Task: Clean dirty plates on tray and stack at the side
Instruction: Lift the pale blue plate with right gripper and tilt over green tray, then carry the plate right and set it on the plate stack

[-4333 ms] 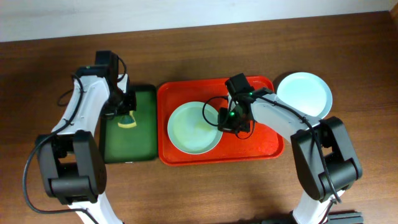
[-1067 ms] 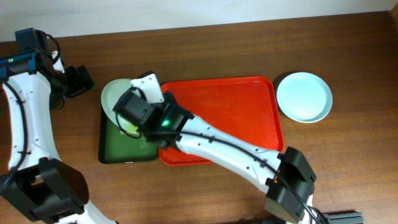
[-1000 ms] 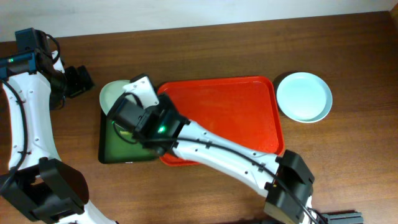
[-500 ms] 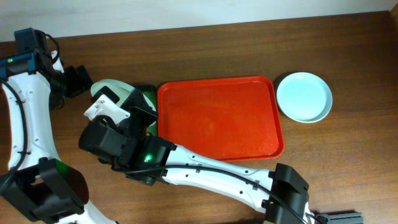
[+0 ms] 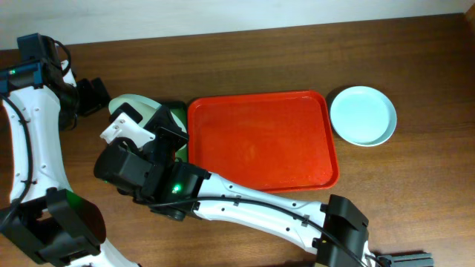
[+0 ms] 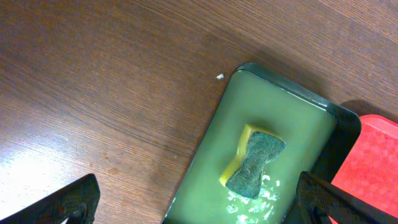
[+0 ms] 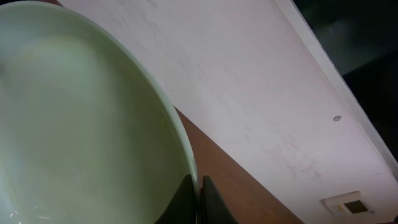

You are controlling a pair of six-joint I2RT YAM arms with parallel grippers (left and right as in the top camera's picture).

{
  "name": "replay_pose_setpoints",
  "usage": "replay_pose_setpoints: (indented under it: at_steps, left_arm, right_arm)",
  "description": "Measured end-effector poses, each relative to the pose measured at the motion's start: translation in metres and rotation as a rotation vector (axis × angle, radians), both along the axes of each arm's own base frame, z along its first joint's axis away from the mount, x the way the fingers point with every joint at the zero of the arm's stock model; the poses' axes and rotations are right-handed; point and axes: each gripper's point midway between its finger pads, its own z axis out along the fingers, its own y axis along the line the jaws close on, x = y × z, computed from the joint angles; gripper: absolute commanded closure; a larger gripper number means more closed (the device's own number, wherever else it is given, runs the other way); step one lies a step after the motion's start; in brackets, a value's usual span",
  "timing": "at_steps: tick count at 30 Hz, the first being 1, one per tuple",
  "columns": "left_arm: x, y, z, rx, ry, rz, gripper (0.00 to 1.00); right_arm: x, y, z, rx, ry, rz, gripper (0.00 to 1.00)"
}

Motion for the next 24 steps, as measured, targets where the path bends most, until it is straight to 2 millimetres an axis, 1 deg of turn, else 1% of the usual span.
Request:
replay_pose_setpoints:
  at_steps: [8,14,16,18,19,21,22,24]
  left_arm:
    - [0.000,0.000,0.000,0.000,0.000,0.000,0.01]
    - [0.000,0.000,0.000,0.000,0.000,0.000,0.01]
    - [0.000,0.000,0.000,0.000,0.000,0.000,0.01]
    - [-0.001,0.000,0.000,-0.001,0.003,0.000,0.01]
    - [-0.001,0.000,0.000,-0.001,0.003,0.000,0.01]
    - [-0.001,0.000,0.000,-0.001,0.004,0.000,0.01]
    - [-0.001,0.000,0.000,-0.001,0.004,0.000,0.01]
    - [-0.001,0.000,0.000,-0.001,0.003,0.000,0.01]
  right_arm:
    - [0.001,-0.001,0.000,0.000,0.000,-0.003,0.96]
    - [0.006,-0.004,-0.001,0.007,0.005,-0.011,0.96]
    - [0.007,-0.008,-0.006,0.043,0.024,-0.027,0.96]
    - [0.011,-0.017,-0.020,0.099,0.083,-0.051,0.96]
    - [0.018,-0.025,-0.038,0.158,0.175,-0.057,0.96]
    - [0.035,-0.043,-0.061,0.264,0.302,-0.100,0.96]
    - [0.045,-0.060,-0.079,0.349,0.417,-0.144,0.96]
    - [0.055,-0.086,-0.101,0.464,0.573,-0.221,0.96]
